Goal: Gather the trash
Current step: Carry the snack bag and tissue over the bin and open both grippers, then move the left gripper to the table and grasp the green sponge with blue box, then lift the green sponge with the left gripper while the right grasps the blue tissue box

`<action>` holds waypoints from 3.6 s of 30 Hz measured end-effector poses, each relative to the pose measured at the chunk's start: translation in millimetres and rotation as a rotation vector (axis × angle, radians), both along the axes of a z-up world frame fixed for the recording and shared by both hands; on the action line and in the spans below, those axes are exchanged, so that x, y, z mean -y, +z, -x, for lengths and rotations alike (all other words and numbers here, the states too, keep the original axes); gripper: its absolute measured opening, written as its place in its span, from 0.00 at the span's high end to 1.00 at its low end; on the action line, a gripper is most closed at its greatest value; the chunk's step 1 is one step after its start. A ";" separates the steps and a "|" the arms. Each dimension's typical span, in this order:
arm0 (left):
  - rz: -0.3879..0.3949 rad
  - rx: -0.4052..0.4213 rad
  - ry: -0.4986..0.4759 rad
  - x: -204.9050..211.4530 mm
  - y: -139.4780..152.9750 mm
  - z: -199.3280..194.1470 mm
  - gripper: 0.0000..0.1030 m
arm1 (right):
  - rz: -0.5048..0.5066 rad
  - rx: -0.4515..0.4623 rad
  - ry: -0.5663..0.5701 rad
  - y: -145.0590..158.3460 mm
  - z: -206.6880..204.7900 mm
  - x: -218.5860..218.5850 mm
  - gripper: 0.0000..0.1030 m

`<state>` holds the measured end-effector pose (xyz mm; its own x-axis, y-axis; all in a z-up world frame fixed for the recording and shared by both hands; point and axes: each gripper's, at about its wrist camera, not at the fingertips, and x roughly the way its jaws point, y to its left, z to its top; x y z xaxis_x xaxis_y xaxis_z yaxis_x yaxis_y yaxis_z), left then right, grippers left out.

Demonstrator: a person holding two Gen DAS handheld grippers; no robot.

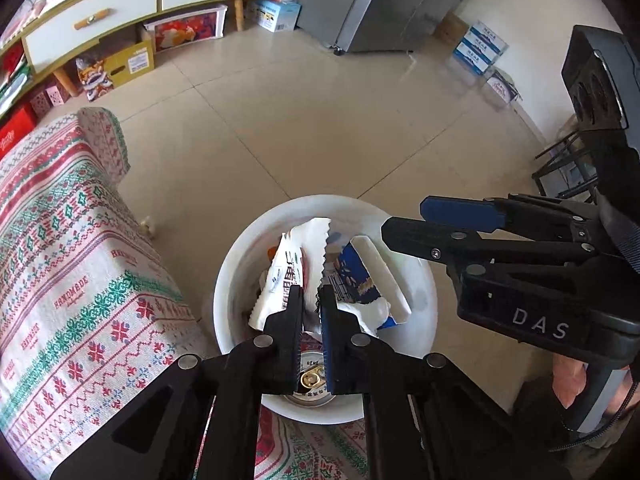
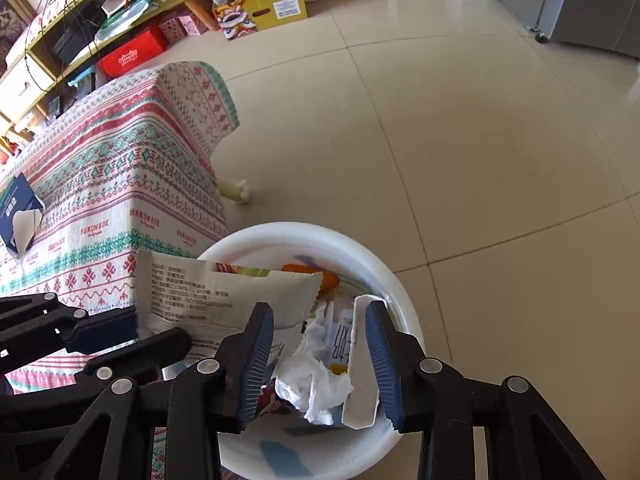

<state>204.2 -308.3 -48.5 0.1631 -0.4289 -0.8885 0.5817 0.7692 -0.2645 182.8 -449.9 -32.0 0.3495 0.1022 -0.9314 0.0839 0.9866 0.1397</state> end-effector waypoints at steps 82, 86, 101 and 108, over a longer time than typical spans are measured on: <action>0.081 -0.068 0.621 -336.1 3.5 -125.5 0.45 | -0.355 0.062 0.416 -19.5 -87.4 -253.2 0.34; 0.077 -0.081 0.560 -317.8 10.4 -108.6 0.45 | -0.451 0.042 0.378 -19.1 -88.8 -244.9 0.34; 0.062 -0.128 0.562 -331.6 14.9 -78.8 0.44 | -0.540 -0.108 0.214 -45.3 -85.3 -228.2 0.34; 0.029 -0.142 0.570 -342.0 12.3 -66.3 0.44 | -0.531 -0.159 0.207 -60.3 -82.4 -230.3 0.42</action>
<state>270.5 33.7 -36.1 0.2551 -0.3334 -0.9076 0.0357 0.9413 -0.3358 265.2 -219.6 -92.2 0.1326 0.6201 -0.7732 -0.0430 0.7830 0.6206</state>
